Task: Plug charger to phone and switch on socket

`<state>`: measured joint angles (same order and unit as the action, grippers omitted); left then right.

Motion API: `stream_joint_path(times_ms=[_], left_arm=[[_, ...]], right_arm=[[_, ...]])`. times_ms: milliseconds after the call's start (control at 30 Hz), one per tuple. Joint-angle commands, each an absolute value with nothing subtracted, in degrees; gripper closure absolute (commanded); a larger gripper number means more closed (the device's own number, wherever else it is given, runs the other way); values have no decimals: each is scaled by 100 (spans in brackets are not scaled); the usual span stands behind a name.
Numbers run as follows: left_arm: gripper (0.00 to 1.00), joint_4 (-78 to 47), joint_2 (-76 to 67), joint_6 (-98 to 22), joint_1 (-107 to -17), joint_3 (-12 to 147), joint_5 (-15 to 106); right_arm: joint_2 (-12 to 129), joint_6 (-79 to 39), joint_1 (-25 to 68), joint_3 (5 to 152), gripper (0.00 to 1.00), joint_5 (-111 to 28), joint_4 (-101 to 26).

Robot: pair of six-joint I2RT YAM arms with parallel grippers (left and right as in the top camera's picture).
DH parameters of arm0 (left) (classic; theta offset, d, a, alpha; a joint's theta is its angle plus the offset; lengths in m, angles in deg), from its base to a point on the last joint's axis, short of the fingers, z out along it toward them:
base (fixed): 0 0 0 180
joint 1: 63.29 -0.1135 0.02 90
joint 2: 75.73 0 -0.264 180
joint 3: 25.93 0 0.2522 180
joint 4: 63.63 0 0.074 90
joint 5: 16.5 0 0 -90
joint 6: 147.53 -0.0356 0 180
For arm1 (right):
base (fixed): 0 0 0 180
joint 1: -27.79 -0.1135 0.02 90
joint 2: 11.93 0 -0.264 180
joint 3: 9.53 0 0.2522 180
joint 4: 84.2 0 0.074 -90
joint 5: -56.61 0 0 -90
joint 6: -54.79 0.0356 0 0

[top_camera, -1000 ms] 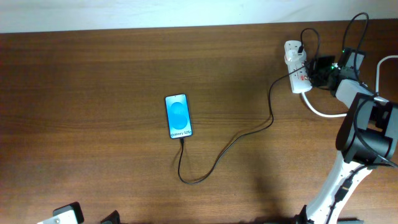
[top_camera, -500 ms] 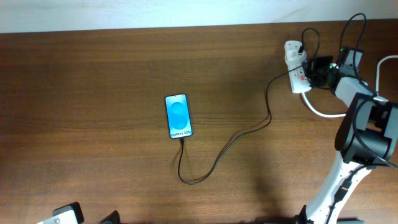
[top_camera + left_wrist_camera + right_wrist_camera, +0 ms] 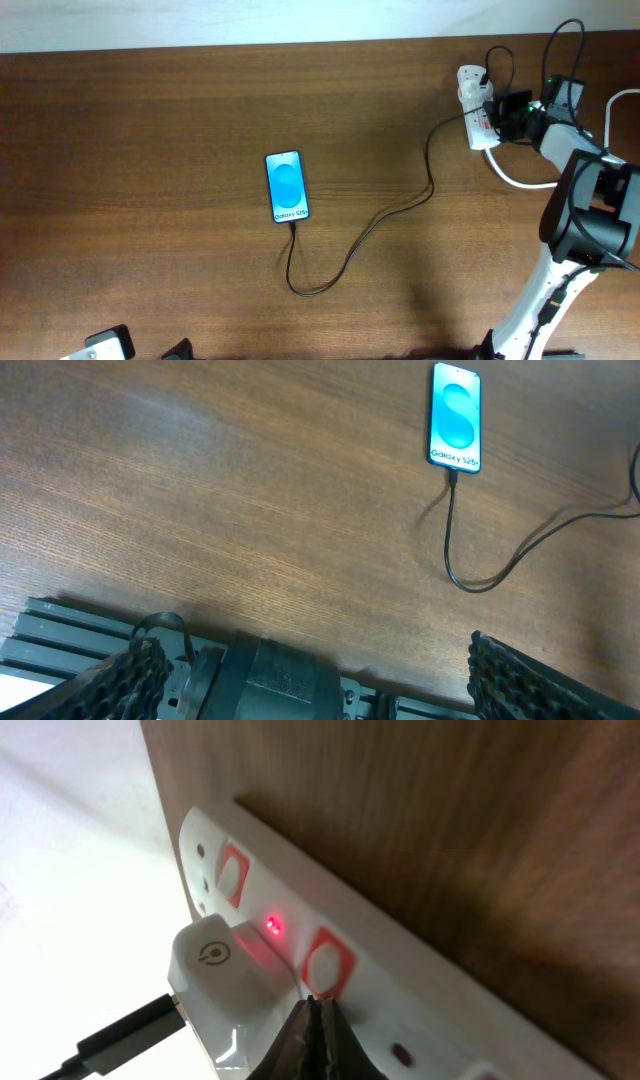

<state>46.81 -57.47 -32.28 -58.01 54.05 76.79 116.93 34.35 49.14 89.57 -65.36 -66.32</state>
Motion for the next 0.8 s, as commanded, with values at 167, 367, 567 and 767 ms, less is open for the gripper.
stream_joint_path(times_ms=[167, 367, 567, 767], left_arm=[[1, 4681, -5776, -3280, -5819, 5394, 7740], [1, 4683, -5776, -3280, -5819, 5394, 7740], [1, 4683, -5776, -3280, -5819, 5394, 7740], [1, 4683, -5776, -3280, -5819, 5394, 7740]], right_arm=[[11022, 2797, 5530, 8881, 96, -6378, -6000], [10325, 1697, 5700, 8881, 96, -6120, -5187], [8613, 1105, 5707, 8881, 96, -5513, -3998], [7241, 194, 5703, 8881, 96, -5519, -3133]])
